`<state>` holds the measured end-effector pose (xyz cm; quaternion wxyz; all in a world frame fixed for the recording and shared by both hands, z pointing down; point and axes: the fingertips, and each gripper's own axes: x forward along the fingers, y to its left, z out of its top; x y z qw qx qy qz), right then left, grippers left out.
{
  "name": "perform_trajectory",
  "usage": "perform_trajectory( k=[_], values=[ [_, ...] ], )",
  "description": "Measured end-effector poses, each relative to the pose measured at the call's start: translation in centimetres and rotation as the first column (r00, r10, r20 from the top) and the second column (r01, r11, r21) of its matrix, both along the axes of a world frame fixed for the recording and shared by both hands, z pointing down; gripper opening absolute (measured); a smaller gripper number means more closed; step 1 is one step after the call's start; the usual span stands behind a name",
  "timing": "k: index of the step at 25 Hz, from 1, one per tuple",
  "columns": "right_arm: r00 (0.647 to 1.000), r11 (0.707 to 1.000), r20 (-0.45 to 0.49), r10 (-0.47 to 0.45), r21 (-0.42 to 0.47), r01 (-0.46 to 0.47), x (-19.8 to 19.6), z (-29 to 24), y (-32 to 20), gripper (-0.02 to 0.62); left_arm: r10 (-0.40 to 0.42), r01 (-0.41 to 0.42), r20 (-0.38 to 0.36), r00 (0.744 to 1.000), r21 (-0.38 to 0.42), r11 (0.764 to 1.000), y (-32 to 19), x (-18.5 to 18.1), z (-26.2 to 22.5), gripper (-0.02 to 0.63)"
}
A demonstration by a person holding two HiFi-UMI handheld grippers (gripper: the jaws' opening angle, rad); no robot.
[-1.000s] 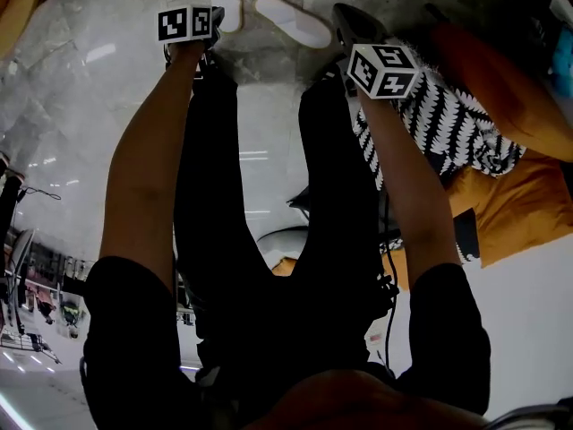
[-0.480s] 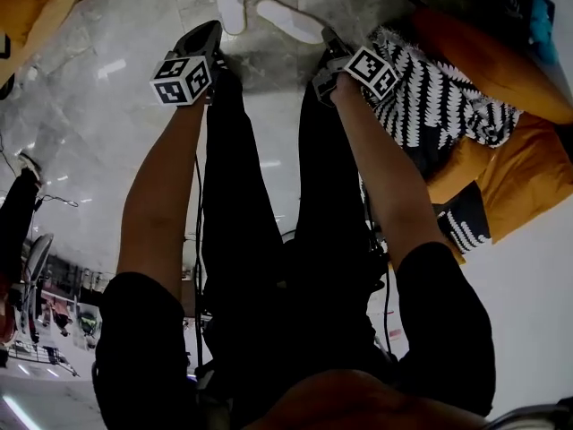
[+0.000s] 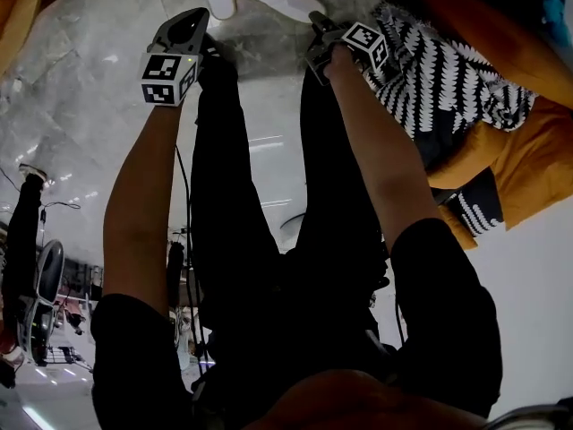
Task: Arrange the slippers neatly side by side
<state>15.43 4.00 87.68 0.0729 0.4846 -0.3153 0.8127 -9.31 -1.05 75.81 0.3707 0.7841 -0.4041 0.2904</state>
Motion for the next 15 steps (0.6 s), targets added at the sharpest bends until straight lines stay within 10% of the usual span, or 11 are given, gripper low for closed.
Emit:
perform_trajectory(
  k=[15],
  values=[
    [0.963, 0.953, -0.058, 0.264, -0.138, -0.269, -0.4, 13.6, 3.7, 0.178, 0.047, -0.046, 0.014, 0.999, -0.059, 0.997, 3.9, -3.9, 8.9, 0.015]
  ],
)
